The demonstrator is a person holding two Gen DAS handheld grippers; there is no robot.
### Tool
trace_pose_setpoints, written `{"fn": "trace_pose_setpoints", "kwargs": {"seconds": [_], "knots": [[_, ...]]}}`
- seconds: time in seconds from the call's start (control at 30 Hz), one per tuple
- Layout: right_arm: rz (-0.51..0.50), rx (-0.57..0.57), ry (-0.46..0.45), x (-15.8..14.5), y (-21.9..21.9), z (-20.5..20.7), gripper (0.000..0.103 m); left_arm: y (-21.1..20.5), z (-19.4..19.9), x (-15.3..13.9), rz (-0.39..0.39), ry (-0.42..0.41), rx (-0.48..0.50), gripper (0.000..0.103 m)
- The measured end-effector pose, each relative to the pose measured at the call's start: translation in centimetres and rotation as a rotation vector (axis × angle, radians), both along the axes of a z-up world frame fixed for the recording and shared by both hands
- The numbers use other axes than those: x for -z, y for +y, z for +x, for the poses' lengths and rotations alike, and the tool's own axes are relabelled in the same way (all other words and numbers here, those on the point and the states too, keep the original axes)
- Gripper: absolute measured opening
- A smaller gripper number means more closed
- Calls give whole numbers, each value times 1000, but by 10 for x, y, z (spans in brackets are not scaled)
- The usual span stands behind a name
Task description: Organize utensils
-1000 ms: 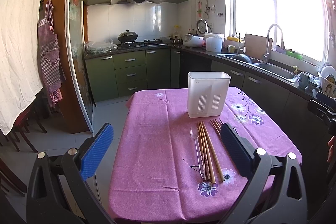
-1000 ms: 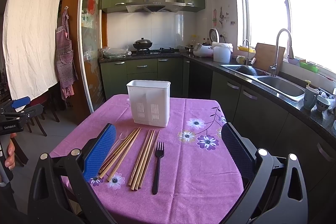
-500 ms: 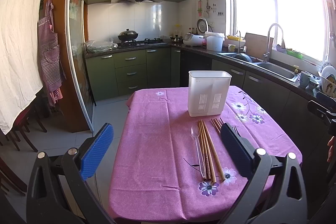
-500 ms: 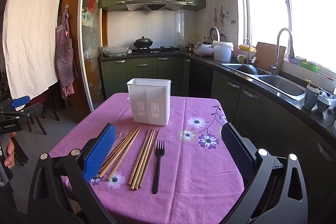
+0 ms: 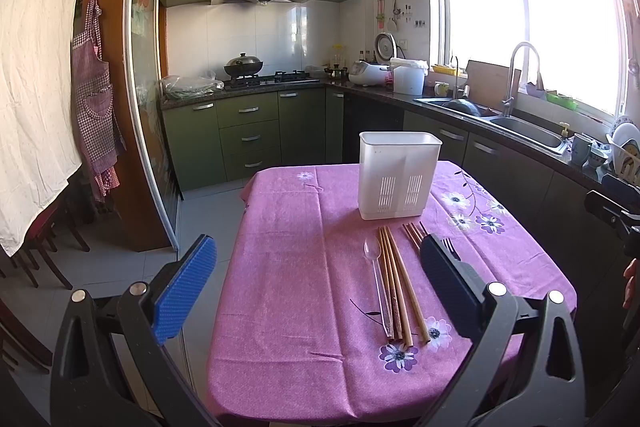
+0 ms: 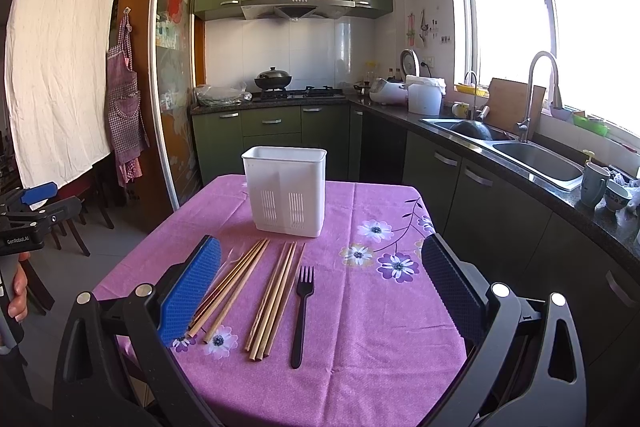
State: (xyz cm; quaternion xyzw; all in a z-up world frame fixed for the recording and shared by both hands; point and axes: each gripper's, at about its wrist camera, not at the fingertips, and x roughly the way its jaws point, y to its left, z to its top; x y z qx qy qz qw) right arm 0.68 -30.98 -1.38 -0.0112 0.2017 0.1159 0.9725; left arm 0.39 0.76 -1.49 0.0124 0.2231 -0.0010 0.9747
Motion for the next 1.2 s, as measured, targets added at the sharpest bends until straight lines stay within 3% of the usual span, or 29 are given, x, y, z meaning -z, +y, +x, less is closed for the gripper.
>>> {"fn": "trace_pose_setpoints", "kwargs": {"seconds": [0.37,0.6,0.73,0.93,1.2], "knots": [[-6,1,11,1,1,3,99,1,1,2,1,4,4,97],[-22,-14,79,10,0,28,99,-4,32,11,12,69,19,97],[-35,-37,158,22,2,58,99,-9,64,23,5,152,30,97],[-28,-70,401,60,1,124,99,-23,120,45,14,306,56,97],[-64,-77,600,98,-3,187,99,-35,187,80,-66,548,101,97]]}}
